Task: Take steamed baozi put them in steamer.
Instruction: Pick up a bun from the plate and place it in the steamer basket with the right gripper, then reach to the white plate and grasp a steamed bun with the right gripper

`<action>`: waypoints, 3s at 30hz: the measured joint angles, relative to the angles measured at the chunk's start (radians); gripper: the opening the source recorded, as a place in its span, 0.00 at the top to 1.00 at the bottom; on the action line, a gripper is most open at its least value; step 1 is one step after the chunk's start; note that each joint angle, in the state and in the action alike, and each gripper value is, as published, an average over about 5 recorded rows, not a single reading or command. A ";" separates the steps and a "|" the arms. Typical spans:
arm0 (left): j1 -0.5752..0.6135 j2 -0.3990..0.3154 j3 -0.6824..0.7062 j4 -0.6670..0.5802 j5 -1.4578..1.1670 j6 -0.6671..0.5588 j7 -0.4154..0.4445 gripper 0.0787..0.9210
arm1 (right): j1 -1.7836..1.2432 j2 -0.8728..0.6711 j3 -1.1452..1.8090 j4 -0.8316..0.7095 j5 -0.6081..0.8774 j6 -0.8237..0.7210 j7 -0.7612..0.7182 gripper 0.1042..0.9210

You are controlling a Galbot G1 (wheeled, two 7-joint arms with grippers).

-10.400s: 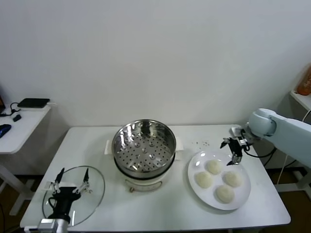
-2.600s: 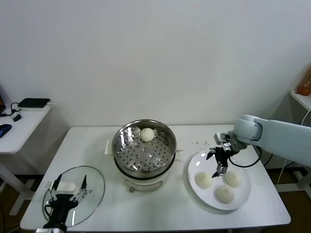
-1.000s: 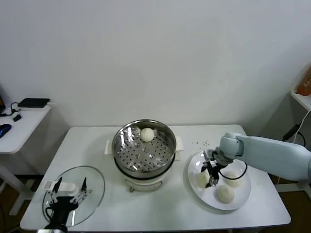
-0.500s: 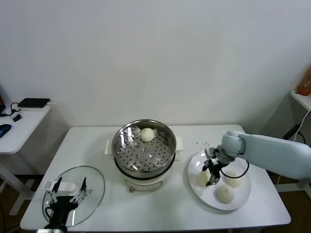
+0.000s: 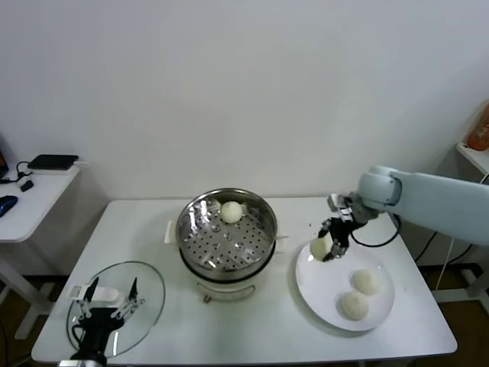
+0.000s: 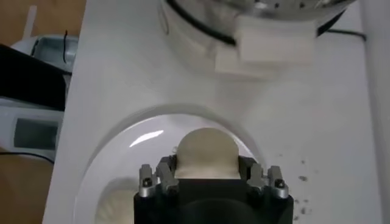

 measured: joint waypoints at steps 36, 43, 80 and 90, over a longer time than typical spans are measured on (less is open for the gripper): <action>0.041 0.008 -0.020 -0.039 0.005 -0.010 -0.011 0.12 | -0.019 0.612 0.089 -0.364 0.231 -0.022 0.011 0.29; 0.056 0.009 -0.019 -0.035 0.004 -0.017 -0.014 0.12 | -0.083 0.671 0.112 -0.409 0.211 -0.027 0.019 0.29; 0.059 0.002 -0.014 -0.031 0.006 -0.022 -0.015 0.12 | -0.200 0.717 0.166 -0.468 0.163 -0.026 0.030 0.12; 0.058 -0.004 -0.010 -0.042 0.013 -0.016 -0.013 0.12 | -0.101 0.617 0.134 -0.366 0.200 -0.017 -0.006 0.12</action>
